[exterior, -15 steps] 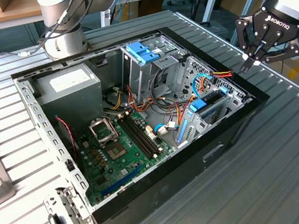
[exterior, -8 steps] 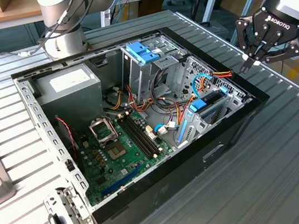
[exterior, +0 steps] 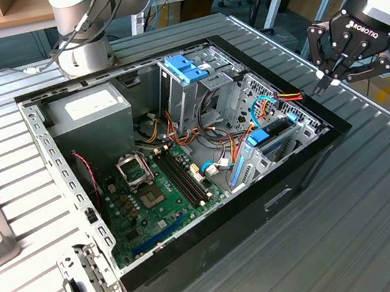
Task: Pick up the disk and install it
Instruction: 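Insert the first disk wire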
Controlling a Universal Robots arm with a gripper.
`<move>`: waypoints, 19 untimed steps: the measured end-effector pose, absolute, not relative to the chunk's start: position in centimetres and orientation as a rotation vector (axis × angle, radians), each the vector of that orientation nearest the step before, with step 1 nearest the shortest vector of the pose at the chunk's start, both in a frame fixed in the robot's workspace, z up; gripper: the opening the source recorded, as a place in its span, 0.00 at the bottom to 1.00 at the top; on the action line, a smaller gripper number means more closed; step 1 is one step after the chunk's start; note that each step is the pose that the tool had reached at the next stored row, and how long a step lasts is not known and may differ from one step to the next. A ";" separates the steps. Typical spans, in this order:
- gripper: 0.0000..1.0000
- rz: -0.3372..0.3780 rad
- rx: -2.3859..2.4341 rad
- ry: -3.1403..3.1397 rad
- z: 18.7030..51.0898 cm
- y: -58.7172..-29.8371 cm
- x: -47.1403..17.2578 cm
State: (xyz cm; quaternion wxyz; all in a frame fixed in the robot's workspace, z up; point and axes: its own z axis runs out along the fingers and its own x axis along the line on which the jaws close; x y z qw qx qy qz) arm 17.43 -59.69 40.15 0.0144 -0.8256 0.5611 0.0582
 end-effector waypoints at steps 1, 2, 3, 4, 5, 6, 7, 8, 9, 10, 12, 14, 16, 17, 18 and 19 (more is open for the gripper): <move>0.11 0.181 -2.573 1.743 40.1 -59.7 17.4; 0.11 0.182 -2.578 1.736 40.1 -59.7 17.4; 0.11 0.182 -2.581 1.732 40.1 -59.7 17.4; 0.11 0.182 -2.585 1.726 40.1 -59.7 17.4; 0.11 0.182 -2.589 1.721 40.1 -59.7 17.4; 0.11 0.182 -2.592 1.717 40.1 -59.7 17.4; 0.11 0.182 -2.595 1.712 40.1 -59.7 17.4; 0.11 0.182 -2.598 1.708 40.1 -59.7 17.4; 0.11 0.182 -2.601 1.704 40.1 -59.7 17.4; 0.11 0.182 -2.603 1.701 40.1 -59.7 17.4; 0.11 0.182 -2.611 1.690 40.1 -59.7 17.4; 0.11 0.182 -2.615 1.684 40.1 -59.7 17.4; 0.11 0.183 -2.623 1.672 40.1 -59.7 17.4; 0.11 0.183 -2.627 1.666 40.1 -59.7 17.4; 0.11 0.183 -2.630 1.663 40.1 -59.7 17.4; 0.11 0.183 -2.632 1.660 40.1 -59.7 17.4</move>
